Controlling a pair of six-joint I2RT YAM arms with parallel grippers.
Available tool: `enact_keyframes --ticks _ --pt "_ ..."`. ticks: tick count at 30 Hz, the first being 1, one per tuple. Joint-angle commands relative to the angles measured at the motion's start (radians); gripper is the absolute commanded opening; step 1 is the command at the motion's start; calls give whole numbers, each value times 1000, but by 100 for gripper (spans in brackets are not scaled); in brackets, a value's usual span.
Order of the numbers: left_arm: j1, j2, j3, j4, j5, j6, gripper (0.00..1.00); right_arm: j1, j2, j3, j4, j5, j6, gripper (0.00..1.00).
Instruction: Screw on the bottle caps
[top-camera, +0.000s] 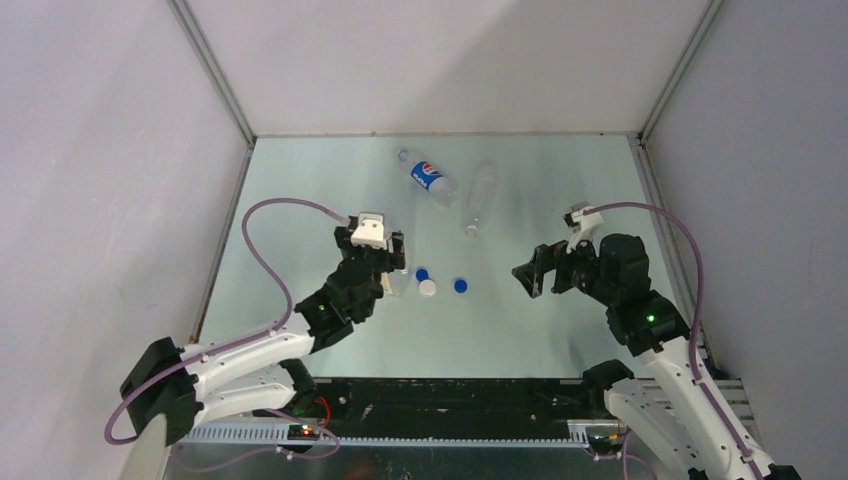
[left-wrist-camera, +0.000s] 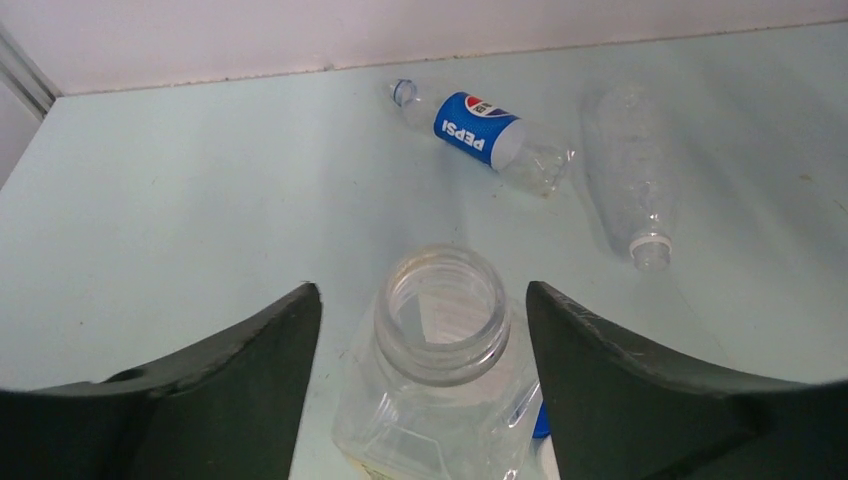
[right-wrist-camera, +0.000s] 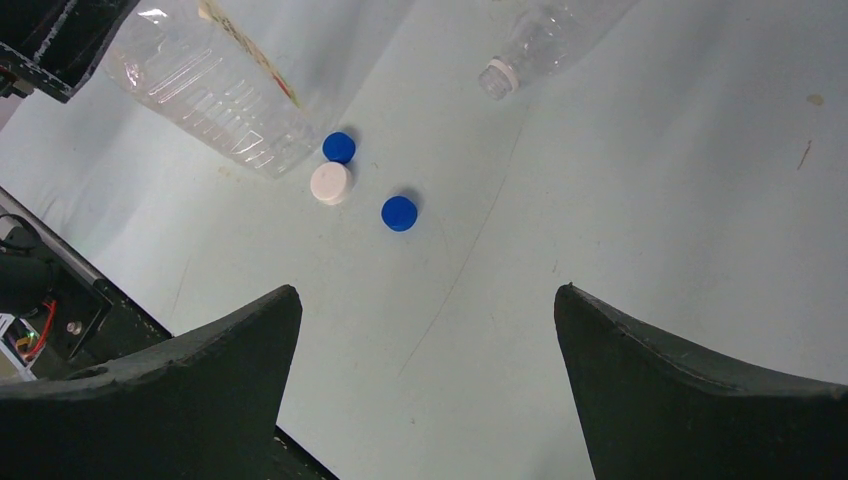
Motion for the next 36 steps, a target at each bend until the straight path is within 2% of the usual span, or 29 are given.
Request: enact_keyframes --ticks 1,4,6,12,17,21,25,28,31,34,36 --pt "-2 -9 5 -23 -2 -31 84 6 -10 2 31 -11 -18 99" --pt "-3 -25 21 -44 26 -42 97 8 -12 3 32 -14 -22 99" --pt "-2 -51 42 -95 47 -48 99 8 -15 2 36 -23 -24 99" --pt "-2 -186 96 -256 109 -46 100 8 -17 5 44 -57 -46 99" --pt "-3 -300 -3 -255 184 -69 100 8 -18 15 50 -82 -65 99" --pt "-3 -369 -138 -162 205 -107 100 9 -13 38 30 -120 -93 99" --pt "-3 -424 -300 27 208 -113 100 9 -13 50 22 -144 -109 99" --pt "-3 -442 -396 138 257 -60 100 10 1 64 13 -149 -126 99" --pt "-2 -419 -447 216 246 -27 100 12 15 79 7 -150 -142 99" --pt "-2 -350 -474 272 209 -7 100 20 35 86 21 -158 -138 99" --pt "-1 -273 -487 369 204 -1 100 28 51 99 27 -164 -136 99"
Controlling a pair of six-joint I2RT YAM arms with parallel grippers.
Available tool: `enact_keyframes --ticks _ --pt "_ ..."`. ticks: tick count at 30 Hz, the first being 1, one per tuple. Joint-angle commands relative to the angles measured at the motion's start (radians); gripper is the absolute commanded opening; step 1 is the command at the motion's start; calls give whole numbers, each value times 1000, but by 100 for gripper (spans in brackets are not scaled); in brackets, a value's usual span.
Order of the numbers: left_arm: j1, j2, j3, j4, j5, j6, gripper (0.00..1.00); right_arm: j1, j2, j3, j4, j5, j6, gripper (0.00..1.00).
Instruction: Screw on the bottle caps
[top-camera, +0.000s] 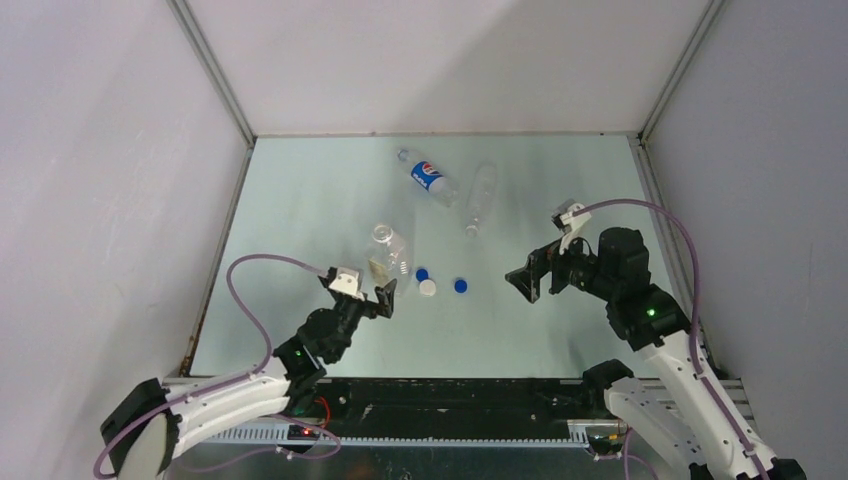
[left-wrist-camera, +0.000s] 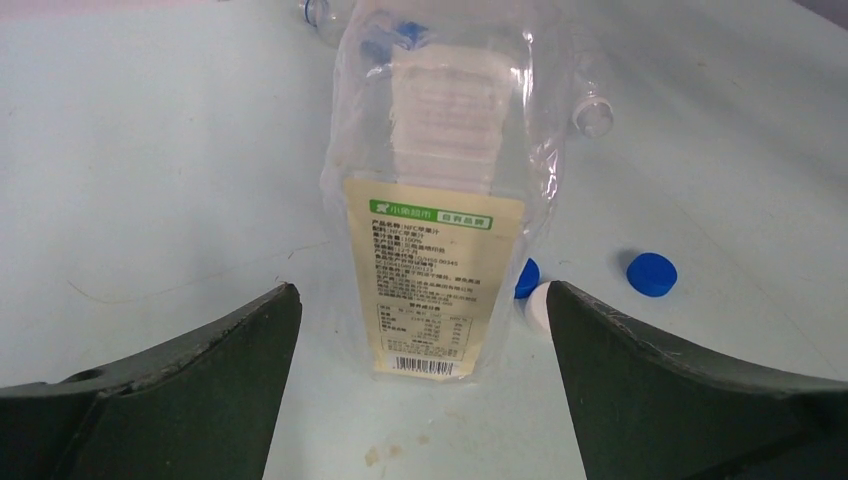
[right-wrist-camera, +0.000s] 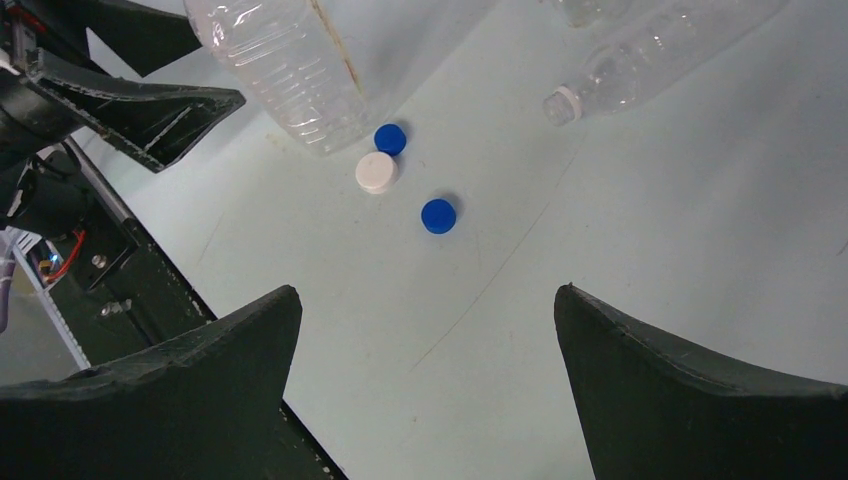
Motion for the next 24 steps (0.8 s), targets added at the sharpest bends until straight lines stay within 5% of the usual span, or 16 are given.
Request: enact_keyframes --ticks 1,10,24 --pt "-1 111 -15 259 -27 45 100 19 32 58 28 -26 -19 99" --pt "29 458 28 600 -33 75 100 51 104 136 -8 -24 -59 99" --pt "114 684 66 822 100 32 100 73 101 143 -23 3 -55 99"
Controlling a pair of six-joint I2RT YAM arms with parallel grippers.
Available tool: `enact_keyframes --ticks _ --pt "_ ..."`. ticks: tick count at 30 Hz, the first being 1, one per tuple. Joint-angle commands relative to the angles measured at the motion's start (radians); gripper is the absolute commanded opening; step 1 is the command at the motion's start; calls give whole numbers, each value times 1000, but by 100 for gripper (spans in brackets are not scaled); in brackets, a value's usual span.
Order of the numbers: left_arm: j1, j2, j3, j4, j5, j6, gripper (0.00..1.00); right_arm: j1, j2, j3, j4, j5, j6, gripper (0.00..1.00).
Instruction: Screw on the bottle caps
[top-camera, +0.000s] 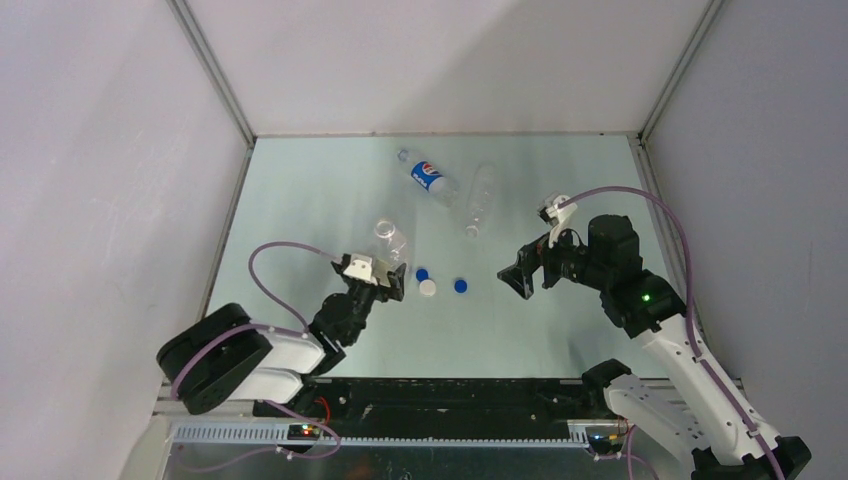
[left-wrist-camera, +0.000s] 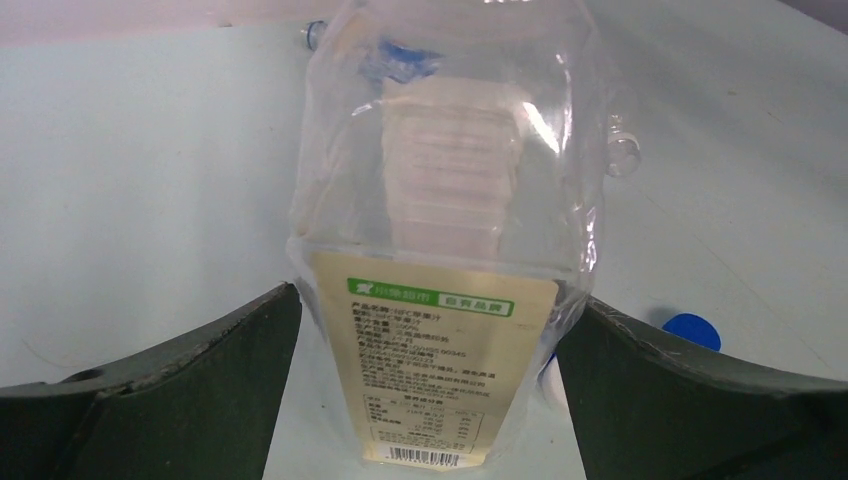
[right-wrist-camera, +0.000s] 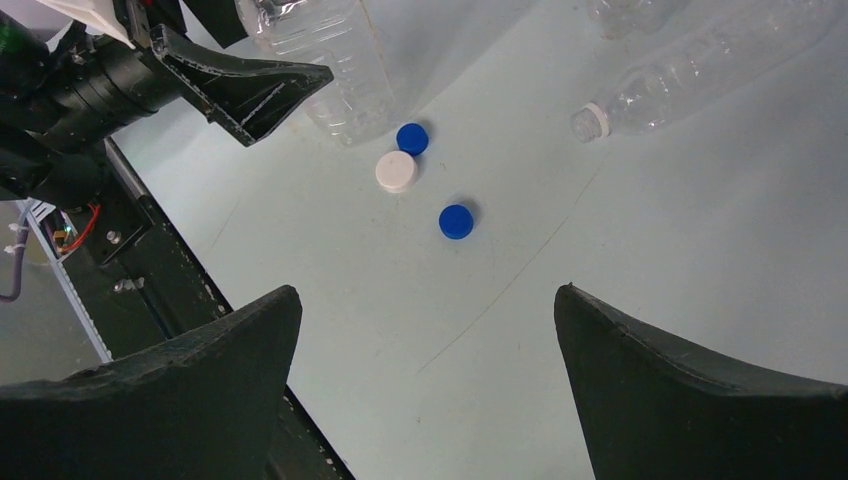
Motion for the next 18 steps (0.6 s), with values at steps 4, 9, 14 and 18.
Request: enact_keyframes --ticks 4,9,14,18 --pt "11 124 41 256 44 -7 96 16 9 60 -7 16 -19 100" --pt "12 161 34 317 54 13 75 33 24 62 -5 29 -15 99" --pt "12 146 21 321 66 29 52 75 65 62 17 69 -11 99" --pt "12 58 8 262 83 29 34 122 113 72 41 137 1 99"
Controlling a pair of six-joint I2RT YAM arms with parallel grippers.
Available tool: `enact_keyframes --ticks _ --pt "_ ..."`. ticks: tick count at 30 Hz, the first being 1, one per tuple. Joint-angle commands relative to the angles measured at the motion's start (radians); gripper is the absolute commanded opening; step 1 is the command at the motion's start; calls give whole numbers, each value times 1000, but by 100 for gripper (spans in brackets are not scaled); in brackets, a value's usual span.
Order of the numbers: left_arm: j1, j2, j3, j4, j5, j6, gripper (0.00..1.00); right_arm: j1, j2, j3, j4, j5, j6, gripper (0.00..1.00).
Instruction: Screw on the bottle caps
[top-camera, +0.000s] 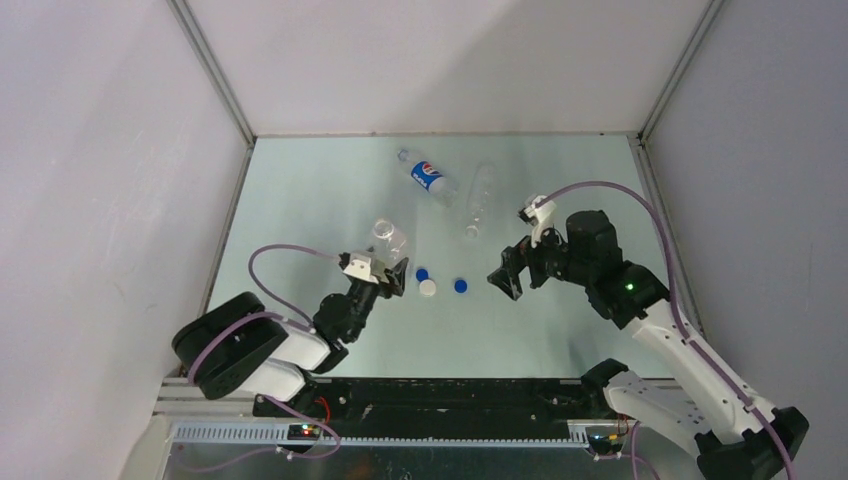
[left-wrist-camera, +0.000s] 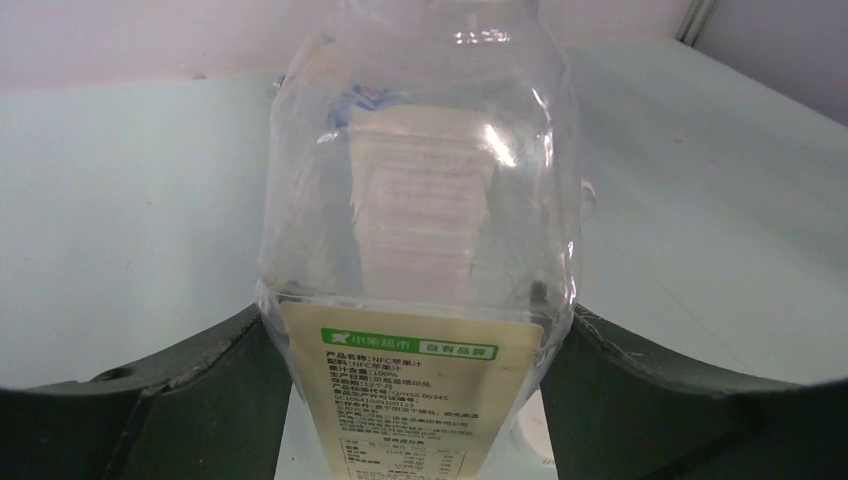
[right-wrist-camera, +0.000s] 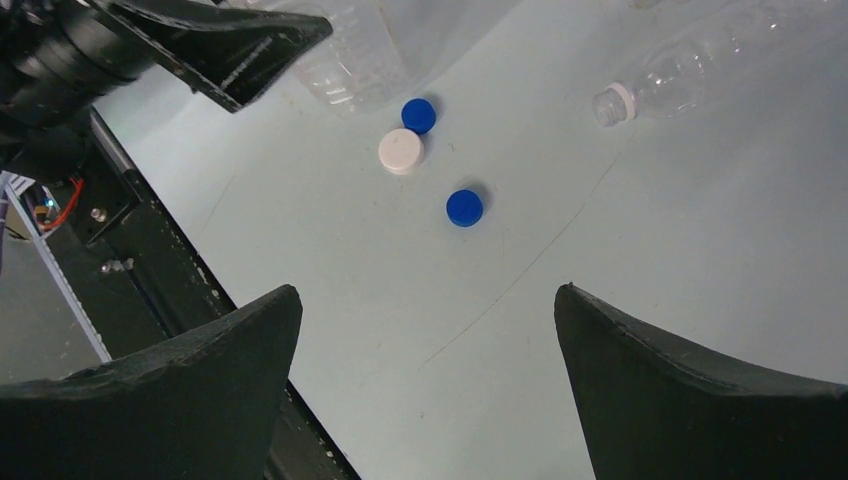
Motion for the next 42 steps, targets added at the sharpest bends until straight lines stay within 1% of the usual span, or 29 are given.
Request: enact_keyframes --ticks 1,3,4,5,6,7,8,9,10,11,12,13,14,15,18,19,20,22,24,27,32,42 --pt "5 -119 1 -8 16 10 32 49 52 58 47 92 8 99" --pt "5 -242 52 -245 18 -12 30 78 95 74 49 128 10 99" --pt "5 -337 124 -484 1 -45 30 102 121 84 50 154 10 99" --pt "5 -377 165 -610 -11 -58 29 113 134 90 50 164 8 99" --pt "5 -440 224 -790 -38 -72 28 135 165 102 48 182 7 99" --pt "5 -463 246 -907 -50 -81 28 145 179 105 53 191 9 99" --pt "6 -504 282 -954 -71 -95 28 161 208 108 58 204 10 99" --pt "8 -521 298 -1040 -76 -99 27 171 238 110 71 203 15 99" --pt "8 -550 333 -1085 -82 -107 27 176 252 110 78 201 19 99" --pt "10 -562 351 -1182 -86 -111 27 182 288 115 93 197 33 99" --pt "11 -581 395 -1233 -89 -118 27 185 309 121 97 195 42 99" --pt "12 -599 419 -1336 -95 -120 25 195 354 139 98 197 55 99" --pt "12 -606 459 -1385 -94 -114 24 201 380 152 93 202 67 99" --pt "12 -626 478 -1470 -83 -105 22 216 437 184 77 220 72 99" --pt "12 -686 519 -1575 -6 -32 19 240 551 250 23 291 132 99" --pt "12 -725 521 -1607 36 -23 19 245 618 292 9 315 148 98" --pt "11 -744 522 -1634 50 -23 19 254 686 338 -24 326 174 98" --pt "10 -795 527 -1683 80 -30 19 274 777 404 -71 370 202 98" --pt "11 -826 545 -1736 87 -35 19 299 853 460 -104 382 215 97" --pt "10 -844 594 -1813 86 -35 18 323 922 502 -108 408 231 95" --pt "10 -837 671 -1942 68 -37 18 341 1031 567 -125 410 257 87" --pt "10 -808 760 -2042 95 -54 17 373 1166 651 -135 427 276 75"
